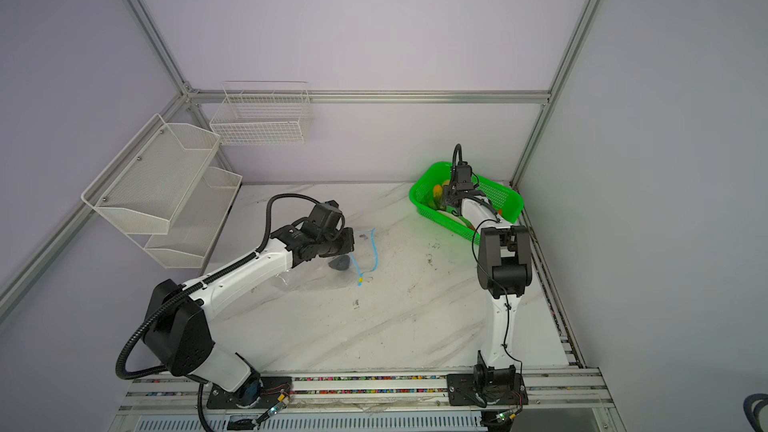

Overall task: Place the food in the zip-top bag and seal the zipper
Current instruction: 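Withdraw the right gripper from the bag back to the green basket, then grasp the purple red onion in the basket with the right gripper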

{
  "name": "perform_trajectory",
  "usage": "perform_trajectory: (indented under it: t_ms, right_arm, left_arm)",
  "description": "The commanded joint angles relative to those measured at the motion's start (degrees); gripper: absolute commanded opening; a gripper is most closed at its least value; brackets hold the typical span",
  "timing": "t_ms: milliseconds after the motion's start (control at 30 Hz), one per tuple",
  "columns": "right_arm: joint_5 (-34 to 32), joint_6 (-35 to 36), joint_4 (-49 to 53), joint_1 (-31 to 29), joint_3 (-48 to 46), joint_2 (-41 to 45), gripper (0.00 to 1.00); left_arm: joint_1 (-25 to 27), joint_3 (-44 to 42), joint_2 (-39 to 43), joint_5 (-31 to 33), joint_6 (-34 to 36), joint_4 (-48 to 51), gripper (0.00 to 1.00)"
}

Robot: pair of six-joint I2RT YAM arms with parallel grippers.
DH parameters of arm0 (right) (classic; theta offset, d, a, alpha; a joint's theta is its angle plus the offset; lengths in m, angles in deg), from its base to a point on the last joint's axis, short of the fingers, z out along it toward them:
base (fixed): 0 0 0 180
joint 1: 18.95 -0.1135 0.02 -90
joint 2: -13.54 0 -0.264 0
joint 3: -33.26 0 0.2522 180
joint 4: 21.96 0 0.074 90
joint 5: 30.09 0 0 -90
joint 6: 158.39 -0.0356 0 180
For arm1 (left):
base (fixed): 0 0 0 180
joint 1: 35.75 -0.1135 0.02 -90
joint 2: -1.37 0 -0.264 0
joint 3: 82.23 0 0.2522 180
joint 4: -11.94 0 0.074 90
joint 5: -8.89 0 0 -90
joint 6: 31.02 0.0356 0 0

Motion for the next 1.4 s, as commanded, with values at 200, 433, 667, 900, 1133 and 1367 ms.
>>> perform_trajectory:
  t_ms: [200,433,667,900,1133,1367]
  right_arm:
    - [-9.1,5.8,2.0,1.8,7.9,-6.8,0.68]
    - [-9.8,7.4,6.0,2.1,14.7,-12.8,0.7]
    - [-13.6,8.5,6.2,2.7,16.1,-15.3,0.73]
    - [-14.0,8.9,7.6,3.0,20.5,-19.3,0.73]
    - [-13.8,9.1,8.2,3.1,23.6,-21.5,0.73]
    - [-10.7,8.0,8.3,3.3,23.5,-20.9,0.86]
  left_arm:
    - [0.3,6.5,-2.3,-0.9,1.9,-0.8,0.0]
    - [0.3,7.7,-3.2,-0.9,2.2,-0.2,0.0]
    - [0.2,8.1,-3.7,-1.1,2.2,0.0,0.0]
    - [0.0,8.0,-3.9,-1.1,2.2,0.0,0.0]
    - [0.0,7.7,-3.7,-1.1,2.2,0.0,0.0]
    - [0.0,7.7,-3.7,-1.1,2.1,0.0,0.0]
